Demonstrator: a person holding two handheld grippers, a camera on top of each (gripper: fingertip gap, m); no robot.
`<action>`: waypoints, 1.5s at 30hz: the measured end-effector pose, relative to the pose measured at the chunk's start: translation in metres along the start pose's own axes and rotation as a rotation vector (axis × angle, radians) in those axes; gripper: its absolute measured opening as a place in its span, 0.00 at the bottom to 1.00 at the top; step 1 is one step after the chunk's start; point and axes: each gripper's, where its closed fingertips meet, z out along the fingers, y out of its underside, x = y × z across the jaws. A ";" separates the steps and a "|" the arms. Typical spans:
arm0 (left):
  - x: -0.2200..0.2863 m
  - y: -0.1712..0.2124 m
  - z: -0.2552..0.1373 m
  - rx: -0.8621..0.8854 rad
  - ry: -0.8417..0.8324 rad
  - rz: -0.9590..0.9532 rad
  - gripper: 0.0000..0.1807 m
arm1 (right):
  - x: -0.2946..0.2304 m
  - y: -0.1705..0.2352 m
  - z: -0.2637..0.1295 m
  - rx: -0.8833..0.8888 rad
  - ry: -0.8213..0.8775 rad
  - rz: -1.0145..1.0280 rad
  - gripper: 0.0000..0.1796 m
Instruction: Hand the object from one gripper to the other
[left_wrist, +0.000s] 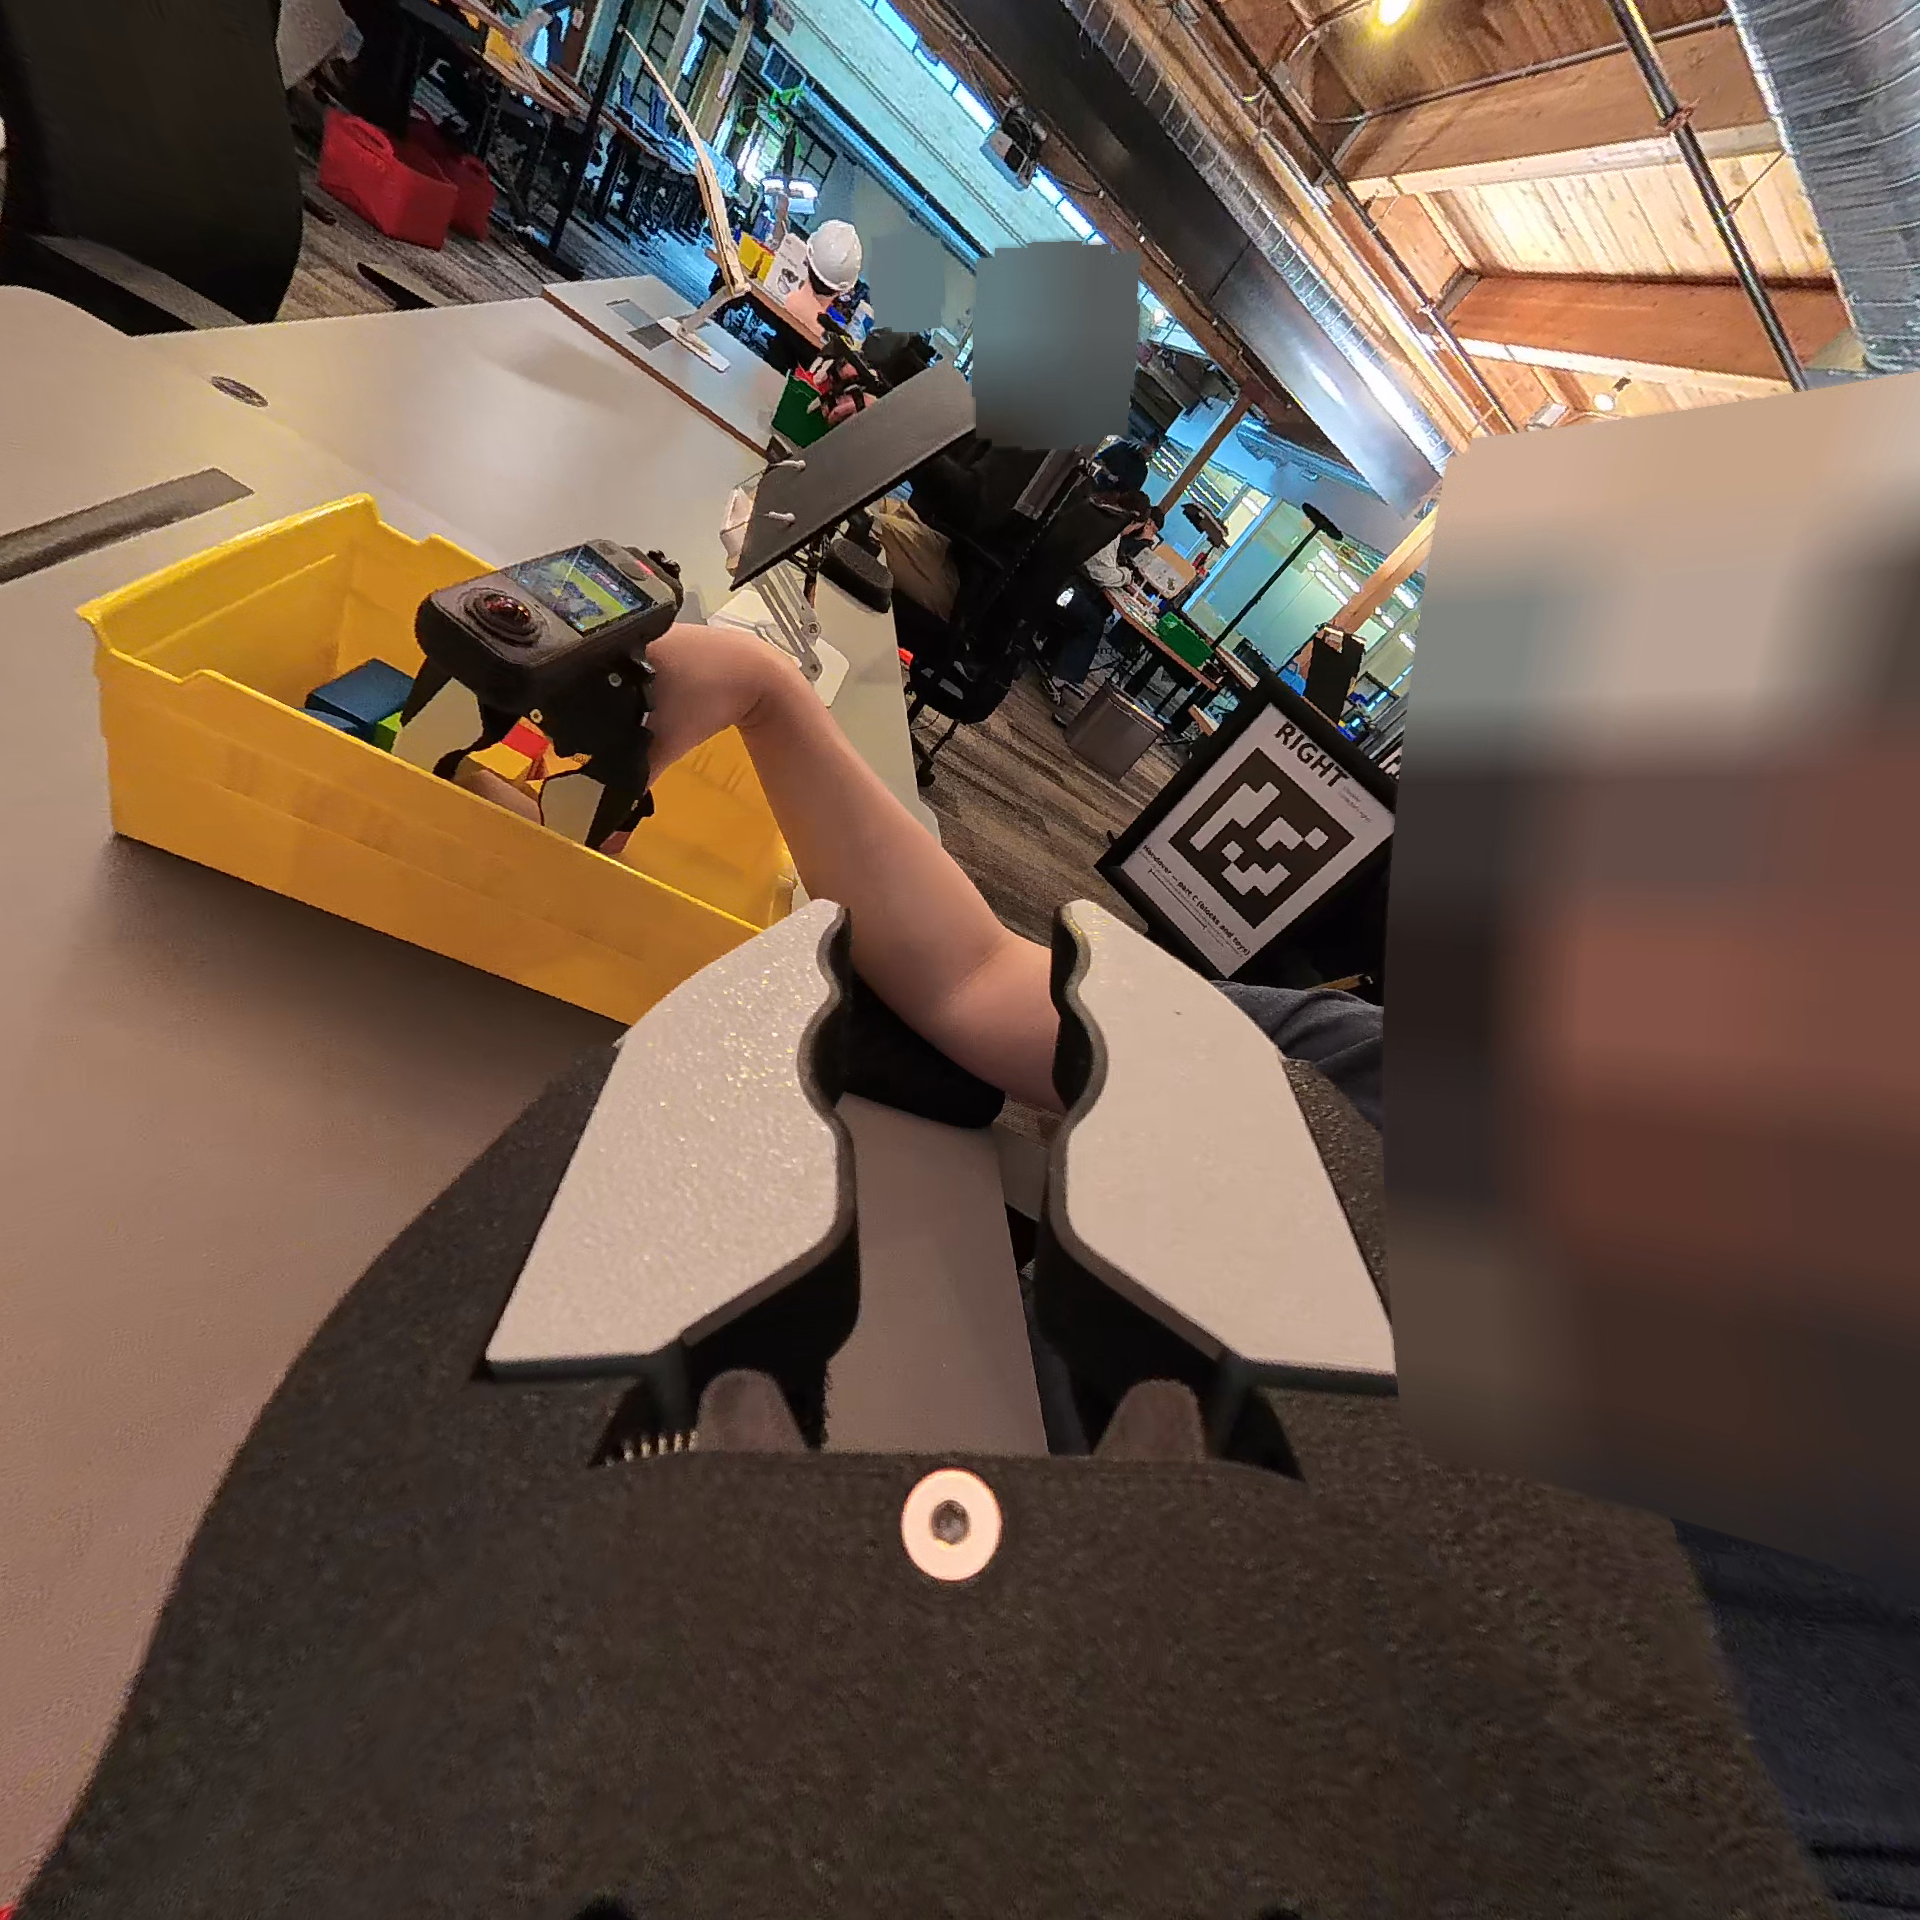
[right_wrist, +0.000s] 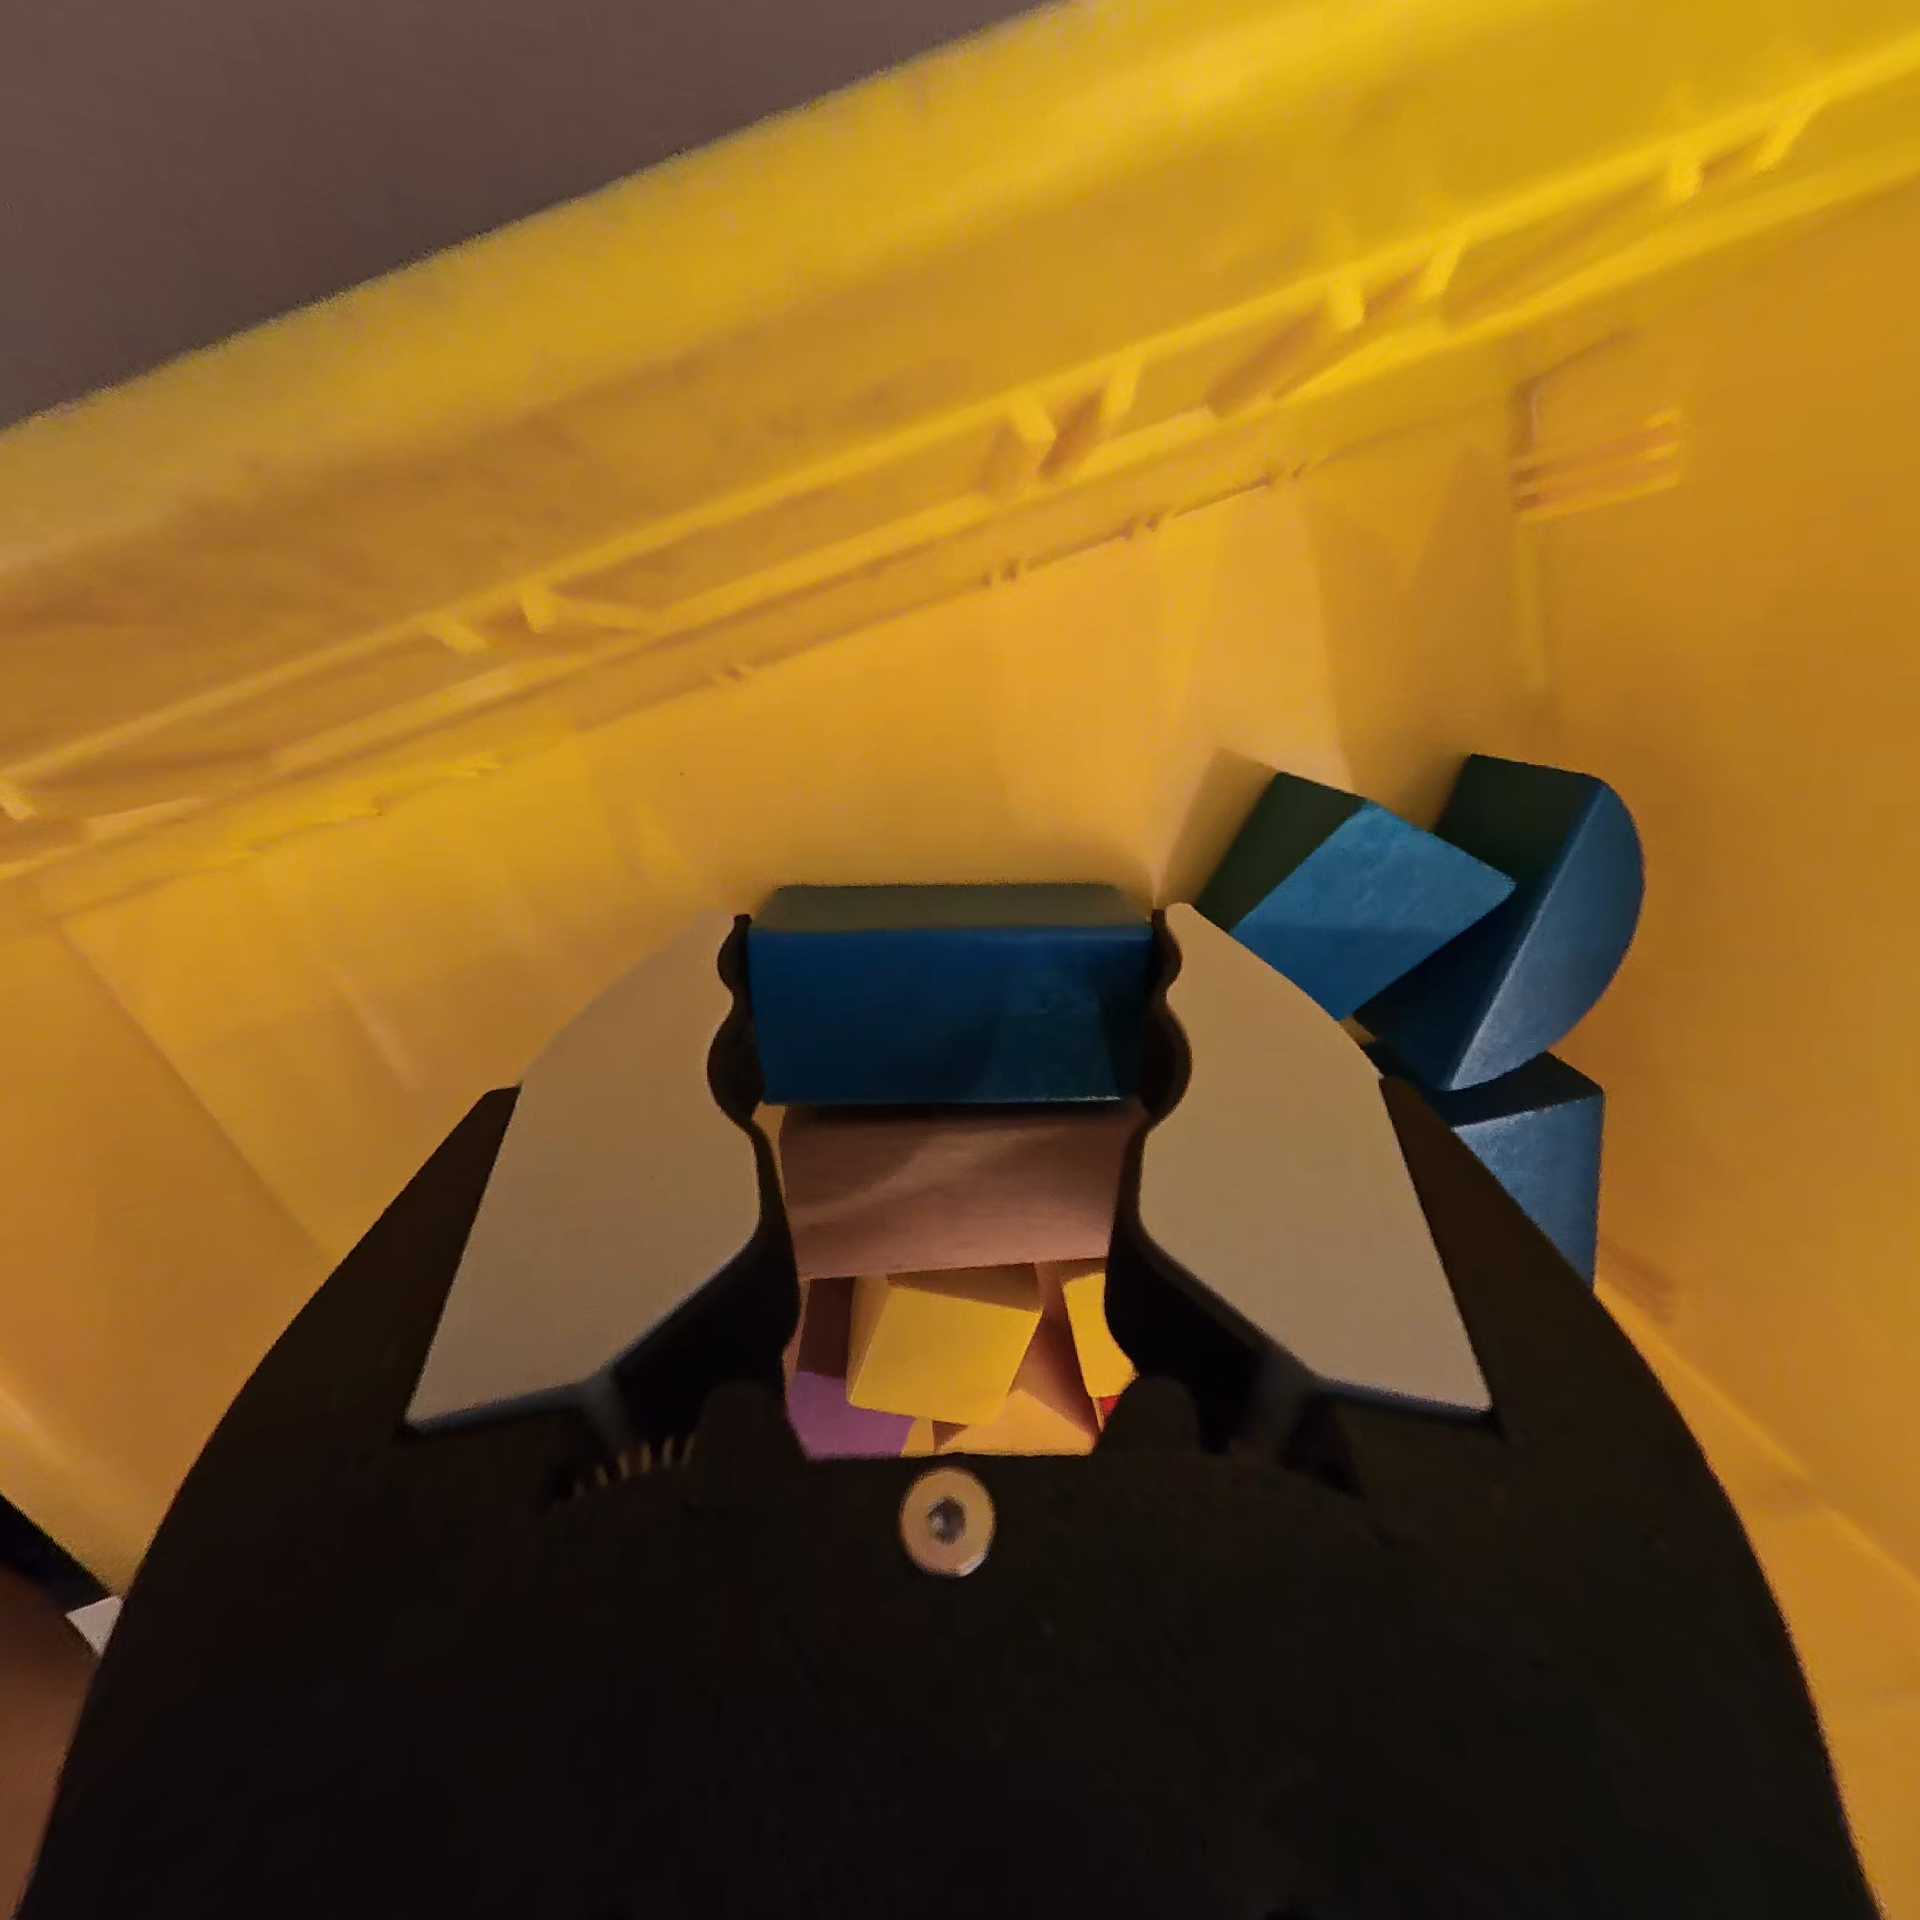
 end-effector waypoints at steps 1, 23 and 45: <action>0.000 0.000 0.000 0.000 0.002 0.000 0.20 | 0.000 0.000 0.000 0.003 0.001 0.001 0.40; -0.187 0.044 -0.208 -0.063 -1.198 -0.199 0.21 | 0.001 -0.030 -0.120 0.404 0.342 -0.044 0.40; -0.263 0.133 -0.249 -0.391 -1.478 -0.373 0.19 | -0.012 -0.025 -0.136 0.361 0.392 -0.056 0.39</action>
